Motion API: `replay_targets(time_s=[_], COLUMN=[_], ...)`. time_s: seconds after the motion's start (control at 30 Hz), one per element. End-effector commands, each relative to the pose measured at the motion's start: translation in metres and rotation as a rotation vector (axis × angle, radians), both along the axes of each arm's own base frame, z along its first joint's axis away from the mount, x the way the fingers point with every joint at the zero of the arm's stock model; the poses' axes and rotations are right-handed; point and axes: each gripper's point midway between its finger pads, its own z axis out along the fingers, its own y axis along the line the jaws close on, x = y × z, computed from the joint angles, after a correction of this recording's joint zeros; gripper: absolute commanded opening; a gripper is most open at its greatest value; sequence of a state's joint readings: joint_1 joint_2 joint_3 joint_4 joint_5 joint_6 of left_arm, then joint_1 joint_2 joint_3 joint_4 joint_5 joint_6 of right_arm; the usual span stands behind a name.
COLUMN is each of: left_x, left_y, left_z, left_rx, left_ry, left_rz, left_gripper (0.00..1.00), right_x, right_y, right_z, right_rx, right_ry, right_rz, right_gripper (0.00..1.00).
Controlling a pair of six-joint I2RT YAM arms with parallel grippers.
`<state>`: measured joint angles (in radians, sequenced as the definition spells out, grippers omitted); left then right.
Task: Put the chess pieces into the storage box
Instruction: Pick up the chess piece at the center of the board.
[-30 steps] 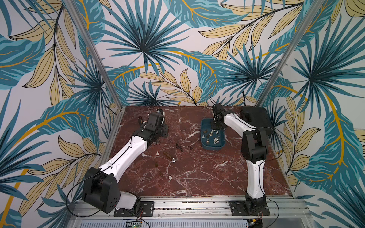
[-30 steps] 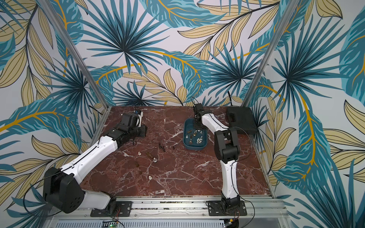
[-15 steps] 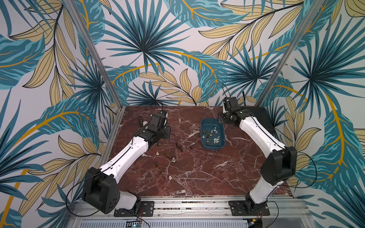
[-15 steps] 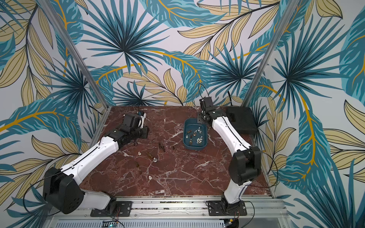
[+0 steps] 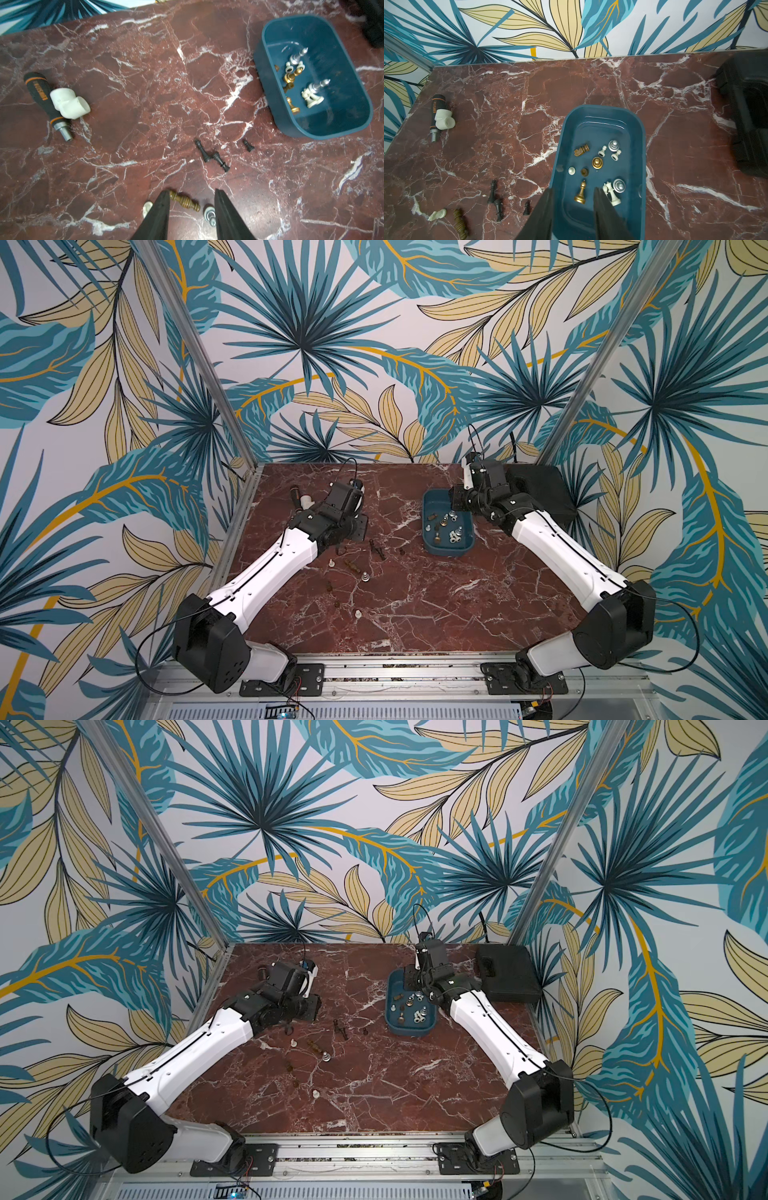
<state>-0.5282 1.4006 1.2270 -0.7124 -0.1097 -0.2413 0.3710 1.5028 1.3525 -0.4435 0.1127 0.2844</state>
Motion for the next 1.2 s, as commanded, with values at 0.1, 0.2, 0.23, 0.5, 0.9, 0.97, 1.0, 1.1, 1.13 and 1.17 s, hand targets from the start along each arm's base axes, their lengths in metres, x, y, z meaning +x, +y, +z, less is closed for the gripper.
replay_targets(time_s=[0.1,0.2,0.23,0.5,0.9,0.97,1.0,1.1,1.13,1.17], left_x=[-0.035,-0.041,-0.043,-0.047,-0.032,-0.023,-0.020,-0.008,-0.004,0.000], left_y=[-0.001,-0.007,-0.010,-0.031,-0.047,-0.041,-0.039,-0.037,-0.037,-0.038], left_z=[-0.027,-0.041,-0.046,-0.083,-0.117,-0.121,-0.122,-0.128,-0.130,-0.132], left_rx=[0.066,0.077,0.076,0.100,0.101,0.148,0.157,0.154,0.144,0.130], left_ry=[0.130,0.175,0.190,0.285,0.323,0.298,0.291,0.286,0.291,0.294], left_rz=[-0.010,-0.017,-0.023,-0.069,-0.074,-0.044,-0.035,-0.011,-0.005,-0.003], left_gripper=[0.40,0.40,0.40,0.40,0.40,0.40,0.40,0.40,0.40,0.40], right_x=[-0.004,-0.003,-0.004,-0.006,0.001,0.002,0.001,0.003,0.003,0.004], right_y=[0.006,0.008,0.009,0.010,0.020,0.021,0.022,0.023,0.024,0.025], right_z=[0.006,0.005,0.004,0.003,-0.004,-0.005,-0.005,-0.007,-0.007,-0.008], right_rx=[0.044,0.054,0.054,0.047,0.008,-0.003,-0.007,-0.020,-0.021,-0.025], right_ry=[-0.024,-0.020,-0.017,-0.011,0.024,0.024,0.028,0.036,0.037,0.040], right_rz=[0.022,0.028,0.030,0.025,0.031,0.030,0.032,0.031,0.031,0.033], right_gripper=[0.37,0.37,0.37,0.37,0.38,0.38,0.37,0.37,0.38,0.38])
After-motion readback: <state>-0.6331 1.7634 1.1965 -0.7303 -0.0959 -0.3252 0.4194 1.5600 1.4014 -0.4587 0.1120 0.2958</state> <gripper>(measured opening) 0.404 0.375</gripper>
